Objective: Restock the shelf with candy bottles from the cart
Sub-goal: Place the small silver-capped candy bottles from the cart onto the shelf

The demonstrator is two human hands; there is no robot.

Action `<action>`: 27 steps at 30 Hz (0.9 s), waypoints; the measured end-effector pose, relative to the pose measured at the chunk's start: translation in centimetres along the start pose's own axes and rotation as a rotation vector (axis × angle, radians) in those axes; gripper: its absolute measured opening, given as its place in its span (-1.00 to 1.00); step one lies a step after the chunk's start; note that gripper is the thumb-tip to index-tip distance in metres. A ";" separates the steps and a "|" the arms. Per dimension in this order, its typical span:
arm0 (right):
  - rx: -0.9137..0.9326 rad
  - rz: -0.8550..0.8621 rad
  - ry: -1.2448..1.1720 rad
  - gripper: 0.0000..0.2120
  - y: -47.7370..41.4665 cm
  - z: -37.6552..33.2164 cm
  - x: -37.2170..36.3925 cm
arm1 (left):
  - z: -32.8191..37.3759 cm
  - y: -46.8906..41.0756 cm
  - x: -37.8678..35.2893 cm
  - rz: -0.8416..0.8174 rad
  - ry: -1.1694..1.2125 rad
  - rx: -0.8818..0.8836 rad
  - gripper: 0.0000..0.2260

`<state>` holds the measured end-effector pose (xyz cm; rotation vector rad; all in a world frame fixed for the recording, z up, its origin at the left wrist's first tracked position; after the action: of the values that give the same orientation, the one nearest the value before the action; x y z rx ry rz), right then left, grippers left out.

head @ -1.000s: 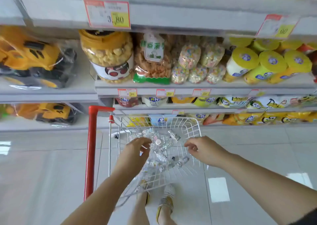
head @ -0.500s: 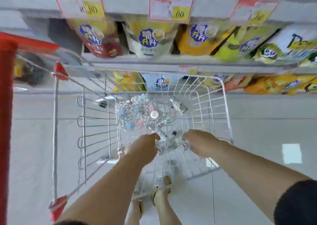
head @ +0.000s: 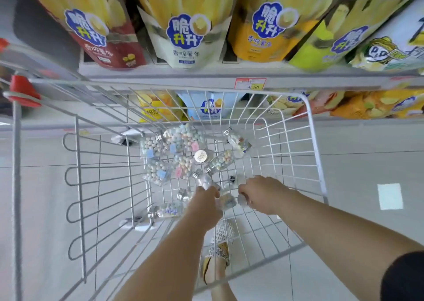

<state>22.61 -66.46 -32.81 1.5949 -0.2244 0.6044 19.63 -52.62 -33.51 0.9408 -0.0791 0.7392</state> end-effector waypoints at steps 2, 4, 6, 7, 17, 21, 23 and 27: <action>-0.046 -0.058 -0.274 -0.90 1.2 0.8 1.3 | 1.2 0.9 1.4 0.043 0.025 -0.006 -0.73; -0.113 -0.098 -0.585 -0.89 3.2 1.6 3.5 | 2.8 2.3 3.5 0.041 0.003 -0.013 -0.81; -0.147 -0.131 -0.827 -0.83 6.1 2.2 6.0 | 4.6 4.2 6.0 0.026 -0.004 -0.028 -0.83; -0.150 -0.139 -0.930 -0.78 7.6 2.4 7.3 | 5.6 5.3 7.7 0.041 0.005 -0.033 -0.82; -0.010 0.038 -1.378 -0.68 26.8 4.2 23.2 | 22.1 22.0 25.9 0.352 -0.015 -0.316 -0.86; 0.058 0.276 -1.362 -0.51 35.2 4.8 30.0 | 28.2 28.9 30.9 0.461 0.049 -0.479 -0.92; 0.095 0.399 -1.346 -0.31 38.6 4.9 33.4 | 30.2 31.9 33.5 0.531 0.076 -0.525 -0.92; 0.197 0.545 -1.463 -0.46 44.1 4.3 39.3 | 33.2 37.3 38.6 0.696 0.043 -0.593 -0.87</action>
<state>35.22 -68.11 25.02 1.9021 -1.7486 -0.2859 34.37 -43.19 27.16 0.3082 -0.5777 1.2839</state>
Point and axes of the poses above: each hand's wrist, its own y-axis away from the middle knuckle, its own x-axis out of the back of the hand, z = x × y, the point moved 8 cm from there along -y, towards the middle knuckle, and after that the axes turned 15 degrees about -x, right-handed, at the moved point
